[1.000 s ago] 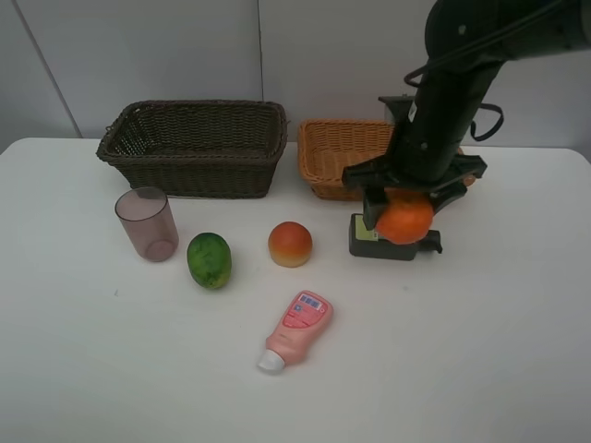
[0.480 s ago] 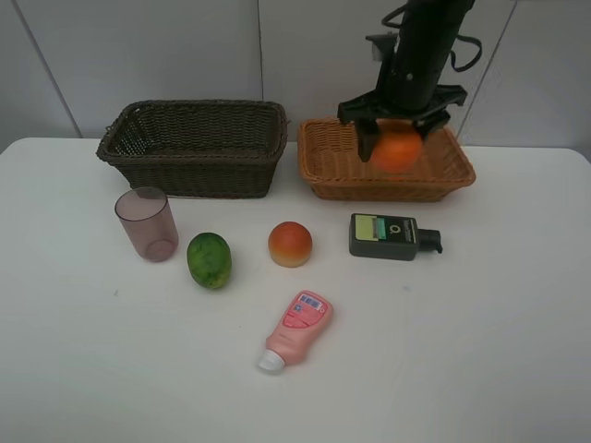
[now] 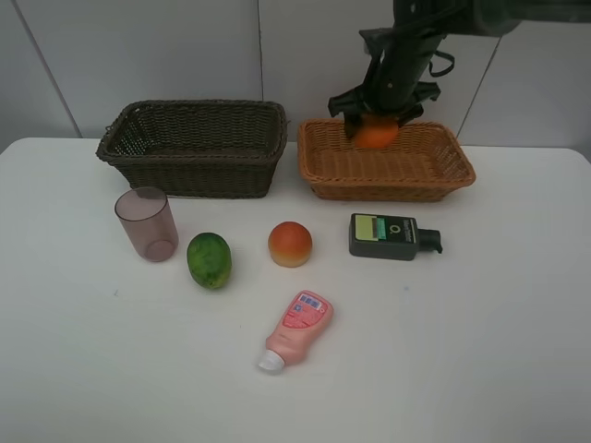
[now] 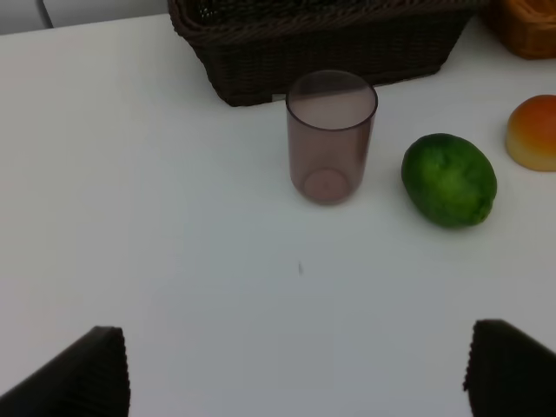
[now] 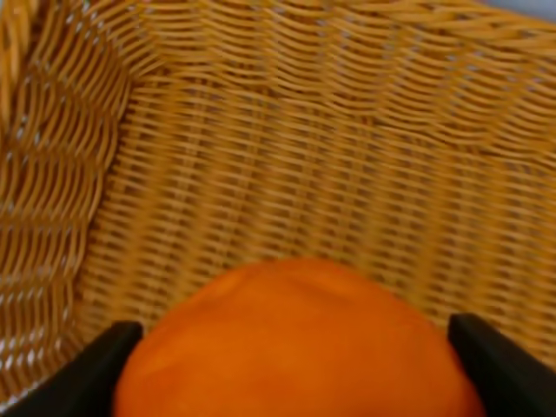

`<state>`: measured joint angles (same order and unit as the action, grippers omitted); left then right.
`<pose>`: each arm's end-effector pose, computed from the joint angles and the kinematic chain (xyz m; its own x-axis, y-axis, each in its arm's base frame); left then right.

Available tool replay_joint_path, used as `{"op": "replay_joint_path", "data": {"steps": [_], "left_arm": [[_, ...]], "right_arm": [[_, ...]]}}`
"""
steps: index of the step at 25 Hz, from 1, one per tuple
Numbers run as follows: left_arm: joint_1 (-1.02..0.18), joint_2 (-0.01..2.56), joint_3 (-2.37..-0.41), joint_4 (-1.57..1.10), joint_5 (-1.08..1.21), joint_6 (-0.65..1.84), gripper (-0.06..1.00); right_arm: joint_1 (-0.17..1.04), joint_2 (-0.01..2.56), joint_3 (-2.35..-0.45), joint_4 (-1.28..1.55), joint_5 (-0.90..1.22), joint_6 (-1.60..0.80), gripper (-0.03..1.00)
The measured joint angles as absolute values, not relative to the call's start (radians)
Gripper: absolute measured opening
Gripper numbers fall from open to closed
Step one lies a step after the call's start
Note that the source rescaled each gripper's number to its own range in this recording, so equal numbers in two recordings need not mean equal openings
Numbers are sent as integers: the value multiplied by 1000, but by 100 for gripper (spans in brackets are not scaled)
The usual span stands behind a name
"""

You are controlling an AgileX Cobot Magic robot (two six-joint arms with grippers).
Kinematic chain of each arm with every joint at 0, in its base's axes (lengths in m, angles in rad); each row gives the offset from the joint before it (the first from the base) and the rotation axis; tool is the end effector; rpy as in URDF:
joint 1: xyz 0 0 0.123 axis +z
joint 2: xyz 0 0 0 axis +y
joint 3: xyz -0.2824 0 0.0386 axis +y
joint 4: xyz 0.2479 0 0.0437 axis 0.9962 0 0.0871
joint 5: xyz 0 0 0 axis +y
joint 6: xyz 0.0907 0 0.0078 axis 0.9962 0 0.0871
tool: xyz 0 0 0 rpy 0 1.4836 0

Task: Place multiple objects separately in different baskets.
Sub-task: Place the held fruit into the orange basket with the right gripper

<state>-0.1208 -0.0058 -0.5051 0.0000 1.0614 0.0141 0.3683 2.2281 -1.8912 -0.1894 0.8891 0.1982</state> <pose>-0.0063 0.0008 0.2785 -0.4419 0.0678 -0.8945 0.1267 0.9919 0.0126 0.4618 0.1639 0.2008 -0.8644 -0.2510 -0.4357 -0.2313 0.9679 -0.0986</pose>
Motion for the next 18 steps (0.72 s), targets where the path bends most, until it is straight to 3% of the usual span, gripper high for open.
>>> {"op": "replay_joint_path", "data": {"steps": [10,11,14,16,18], "left_arm": [[-121,-6,-505,0,1061,14,100],[-121,-6,-505,0,1061,14,100],[-121,-6,-505,0,1061,14,100],[-121,-6,-505,0,1061,14,100],[-121,-6,-505,0,1061,14,100]], "right_arm": [[368,2305,-1891,-191,768,217,30],[368,2305,-1891,-195,766,217,40],[368,2305,-1891,-219,762,217,82],[368,2305,-1891,-225,762,217,93],[368,2305,-1891,-228,764,217,97]]}}
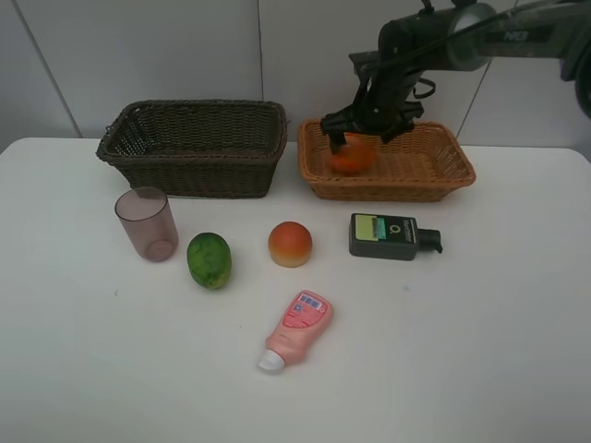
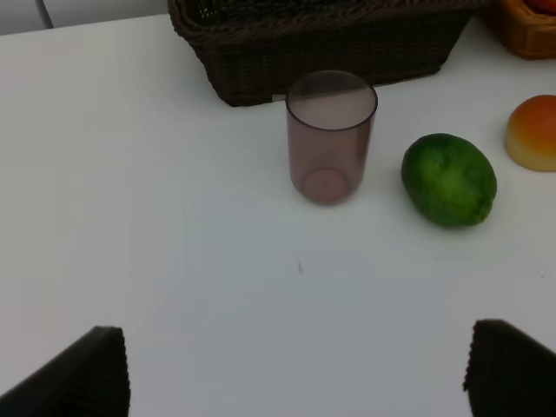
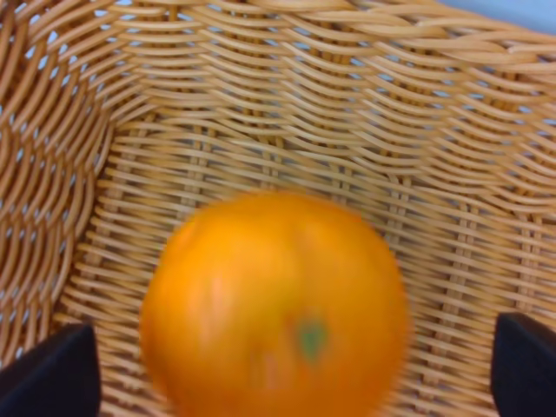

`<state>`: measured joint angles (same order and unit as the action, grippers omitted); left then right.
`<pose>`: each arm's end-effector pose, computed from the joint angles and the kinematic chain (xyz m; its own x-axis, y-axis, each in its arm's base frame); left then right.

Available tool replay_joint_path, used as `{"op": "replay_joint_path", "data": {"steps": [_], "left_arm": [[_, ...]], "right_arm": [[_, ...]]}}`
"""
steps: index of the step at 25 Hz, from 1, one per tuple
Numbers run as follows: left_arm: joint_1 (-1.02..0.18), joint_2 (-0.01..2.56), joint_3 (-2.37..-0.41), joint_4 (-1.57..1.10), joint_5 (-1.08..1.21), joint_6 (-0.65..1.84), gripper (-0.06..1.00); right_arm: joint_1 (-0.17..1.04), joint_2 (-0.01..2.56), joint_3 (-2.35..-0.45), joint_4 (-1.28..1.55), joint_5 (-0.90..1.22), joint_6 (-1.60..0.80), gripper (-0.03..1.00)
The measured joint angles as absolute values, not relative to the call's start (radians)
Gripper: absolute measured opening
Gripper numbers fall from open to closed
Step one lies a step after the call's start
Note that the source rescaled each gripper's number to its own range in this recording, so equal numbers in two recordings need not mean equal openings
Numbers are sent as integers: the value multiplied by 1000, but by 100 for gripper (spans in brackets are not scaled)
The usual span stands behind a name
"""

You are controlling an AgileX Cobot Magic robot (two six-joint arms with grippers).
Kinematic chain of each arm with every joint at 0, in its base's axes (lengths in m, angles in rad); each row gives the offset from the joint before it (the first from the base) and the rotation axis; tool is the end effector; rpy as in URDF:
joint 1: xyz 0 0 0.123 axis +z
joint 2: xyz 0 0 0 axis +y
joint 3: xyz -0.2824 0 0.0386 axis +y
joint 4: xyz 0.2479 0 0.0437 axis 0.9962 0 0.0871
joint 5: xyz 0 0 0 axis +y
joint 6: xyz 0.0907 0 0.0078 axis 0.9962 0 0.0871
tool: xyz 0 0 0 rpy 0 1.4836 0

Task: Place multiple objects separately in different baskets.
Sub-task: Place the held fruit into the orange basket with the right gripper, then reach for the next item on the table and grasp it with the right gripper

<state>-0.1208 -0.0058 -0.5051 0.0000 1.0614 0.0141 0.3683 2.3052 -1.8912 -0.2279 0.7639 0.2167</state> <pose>-0.0063 0.0008 0.2785 -0.4419 0.0678 -0.8945 0.1267 0.9919 0.0126 0.4762 0.1685 0.1678 -0.8352 -0.2686 -0.4798 -0.2445 0.9630 -0.1135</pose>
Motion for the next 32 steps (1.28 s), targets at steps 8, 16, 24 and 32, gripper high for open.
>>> {"op": "replay_joint_path", "data": {"steps": [8,16,24,32], "left_arm": [[-121,-6,-505,0,1061,14,100],[-121,-6,-505,0,1061,14,100],[-121,-6,-505,0,1061,14,100],[-121,-6,-505,0,1061,14,100]], "right_arm": [[375,2201,-1891,-229,955,0,97],[426,1953,-1605,-154,1080,-568,97],[429,1838,-1238,-84,953,-966,97],[429,1838,-1144,-89,747,-1036,97]]}}
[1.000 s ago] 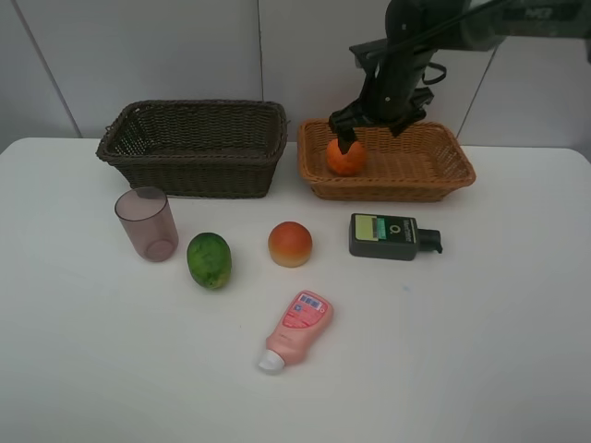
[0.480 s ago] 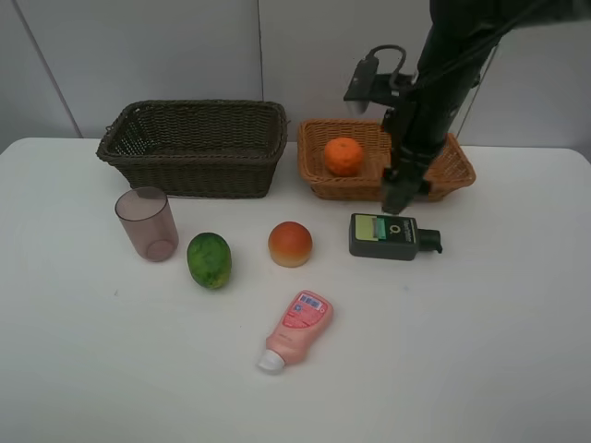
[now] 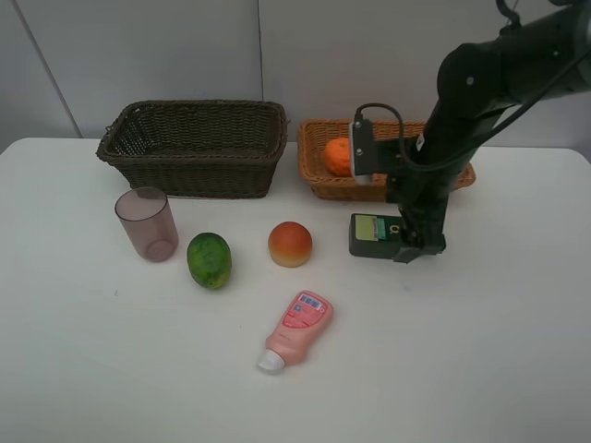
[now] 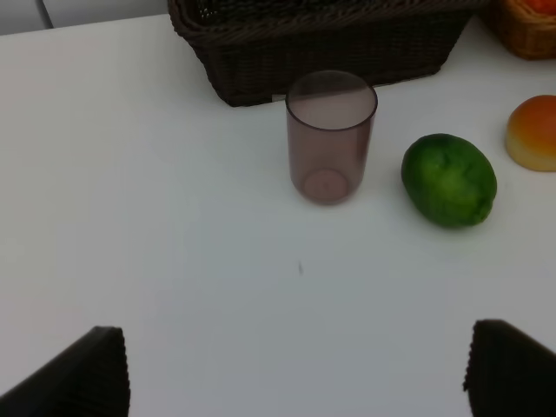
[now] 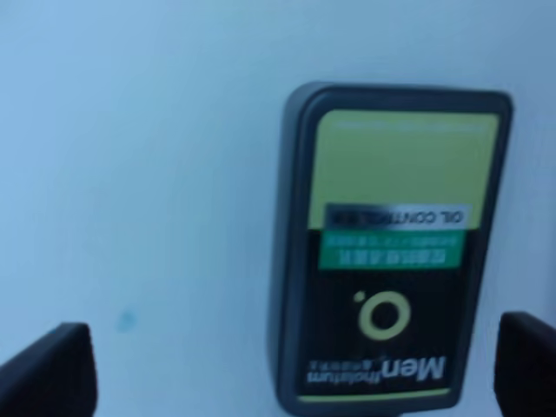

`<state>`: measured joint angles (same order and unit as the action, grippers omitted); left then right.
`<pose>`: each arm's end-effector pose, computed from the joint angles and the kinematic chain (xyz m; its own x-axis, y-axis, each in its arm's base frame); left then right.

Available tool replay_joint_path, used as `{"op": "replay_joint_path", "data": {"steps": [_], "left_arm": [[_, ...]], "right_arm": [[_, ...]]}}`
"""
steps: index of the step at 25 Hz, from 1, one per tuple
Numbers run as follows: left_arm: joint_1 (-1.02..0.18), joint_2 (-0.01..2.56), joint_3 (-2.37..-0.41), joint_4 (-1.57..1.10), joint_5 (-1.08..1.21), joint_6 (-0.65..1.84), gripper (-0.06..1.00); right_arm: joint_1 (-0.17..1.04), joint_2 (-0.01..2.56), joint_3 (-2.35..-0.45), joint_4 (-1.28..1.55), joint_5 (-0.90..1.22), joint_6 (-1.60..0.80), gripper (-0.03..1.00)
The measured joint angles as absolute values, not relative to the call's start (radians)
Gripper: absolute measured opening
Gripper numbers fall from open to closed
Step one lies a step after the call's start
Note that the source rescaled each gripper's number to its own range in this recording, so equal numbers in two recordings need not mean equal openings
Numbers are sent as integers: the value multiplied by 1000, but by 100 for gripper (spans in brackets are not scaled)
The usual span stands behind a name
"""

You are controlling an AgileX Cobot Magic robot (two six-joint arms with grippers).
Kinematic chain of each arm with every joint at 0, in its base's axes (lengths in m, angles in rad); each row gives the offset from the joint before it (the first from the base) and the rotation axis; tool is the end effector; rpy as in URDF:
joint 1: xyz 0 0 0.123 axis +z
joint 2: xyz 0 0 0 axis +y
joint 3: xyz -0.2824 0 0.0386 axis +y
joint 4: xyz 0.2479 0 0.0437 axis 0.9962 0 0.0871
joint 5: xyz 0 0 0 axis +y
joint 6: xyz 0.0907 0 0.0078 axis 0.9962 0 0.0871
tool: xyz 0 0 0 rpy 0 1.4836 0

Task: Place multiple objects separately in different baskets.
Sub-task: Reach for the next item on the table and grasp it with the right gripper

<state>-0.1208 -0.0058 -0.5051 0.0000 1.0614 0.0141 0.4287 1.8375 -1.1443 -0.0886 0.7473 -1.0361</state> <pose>-0.0063 0.0008 0.2785 -0.4419 0.0678 -0.8945 0.1267 0.9919 0.0126 0.3205 0.1405 0.1717 -0.0423 -0.9980 -0.0462 -0.9740 0.0515 -0.2207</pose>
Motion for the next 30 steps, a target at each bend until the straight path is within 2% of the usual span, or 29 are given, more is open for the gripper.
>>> {"op": "replay_joint_path", "data": {"steps": [13,21,30], "left_arm": [[-121,-6,-505,0,1061,14,100],[-121,-6,-505,0,1061,14,100],[-121,-6,-505,0,1061,14,100]], "right_arm": [[429,1891,-1136,-90,649,-1039,97],[426,1891,-1008,-102,496,-1039,97],[418,1891,-999,-104,455,-1039,97]]}}
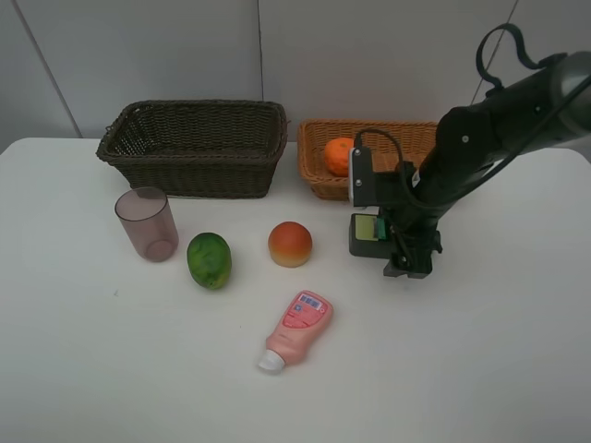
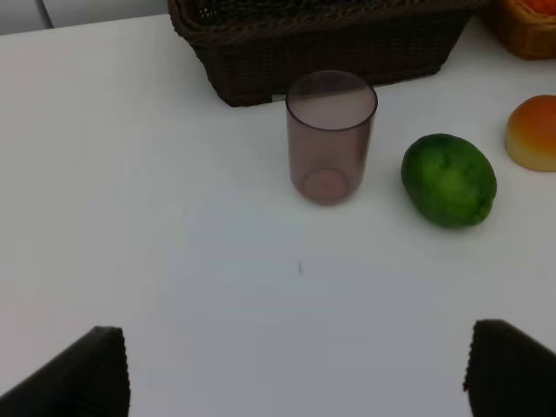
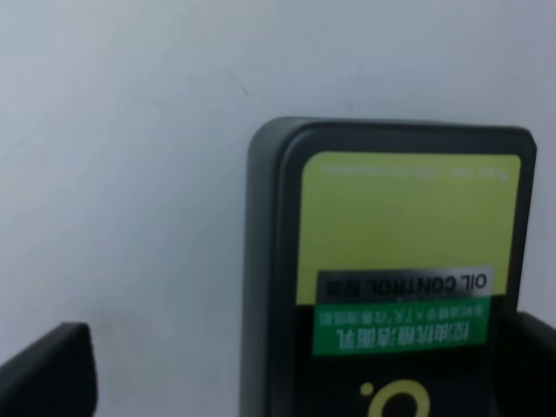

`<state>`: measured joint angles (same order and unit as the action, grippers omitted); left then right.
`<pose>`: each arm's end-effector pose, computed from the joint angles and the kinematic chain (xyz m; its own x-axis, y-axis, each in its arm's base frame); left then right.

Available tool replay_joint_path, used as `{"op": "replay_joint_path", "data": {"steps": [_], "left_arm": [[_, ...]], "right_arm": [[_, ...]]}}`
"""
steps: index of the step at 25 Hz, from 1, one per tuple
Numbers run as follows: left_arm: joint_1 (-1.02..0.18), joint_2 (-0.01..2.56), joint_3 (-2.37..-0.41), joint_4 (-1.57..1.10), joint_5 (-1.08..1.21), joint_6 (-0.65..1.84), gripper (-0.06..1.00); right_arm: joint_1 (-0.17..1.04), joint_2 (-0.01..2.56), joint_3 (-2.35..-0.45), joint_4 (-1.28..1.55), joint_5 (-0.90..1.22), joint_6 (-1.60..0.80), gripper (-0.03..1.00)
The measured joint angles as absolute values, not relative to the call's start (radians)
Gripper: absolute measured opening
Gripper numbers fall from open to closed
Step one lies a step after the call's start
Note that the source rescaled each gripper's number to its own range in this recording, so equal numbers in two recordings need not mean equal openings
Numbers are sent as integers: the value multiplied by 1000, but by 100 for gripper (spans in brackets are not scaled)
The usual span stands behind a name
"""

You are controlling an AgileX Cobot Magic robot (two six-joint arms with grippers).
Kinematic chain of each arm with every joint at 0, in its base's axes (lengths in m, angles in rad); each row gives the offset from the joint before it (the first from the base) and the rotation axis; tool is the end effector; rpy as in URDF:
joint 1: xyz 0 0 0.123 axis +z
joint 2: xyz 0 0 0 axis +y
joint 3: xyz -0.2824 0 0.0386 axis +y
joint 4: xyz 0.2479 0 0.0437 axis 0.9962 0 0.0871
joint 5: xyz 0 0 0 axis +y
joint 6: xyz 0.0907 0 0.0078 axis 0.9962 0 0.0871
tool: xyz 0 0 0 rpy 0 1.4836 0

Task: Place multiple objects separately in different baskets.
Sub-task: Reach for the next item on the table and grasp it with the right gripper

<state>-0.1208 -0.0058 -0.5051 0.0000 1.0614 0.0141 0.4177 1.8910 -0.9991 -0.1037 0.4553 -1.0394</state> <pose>-0.0063 0.0008 0.2785 -0.4419 0.0678 -0.8945 0.1267 0.9919 0.0126 0.3153 0.1354 0.1268 -0.0136 -0.9957 -0.0914 -0.9540 0.0403 -0.2971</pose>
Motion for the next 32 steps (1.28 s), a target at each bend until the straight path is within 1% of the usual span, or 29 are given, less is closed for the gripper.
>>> {"op": "replay_joint_path", "data": {"steps": [10,32], "left_arm": [[-121,-6,-505,0,1061,14,100],[-121,-6,-505,0,1061,14,100]], "right_arm": [[395,1891,-999,-113,420,-1040,97],[395,1947,-999,-113,341,-1040,97]]}}
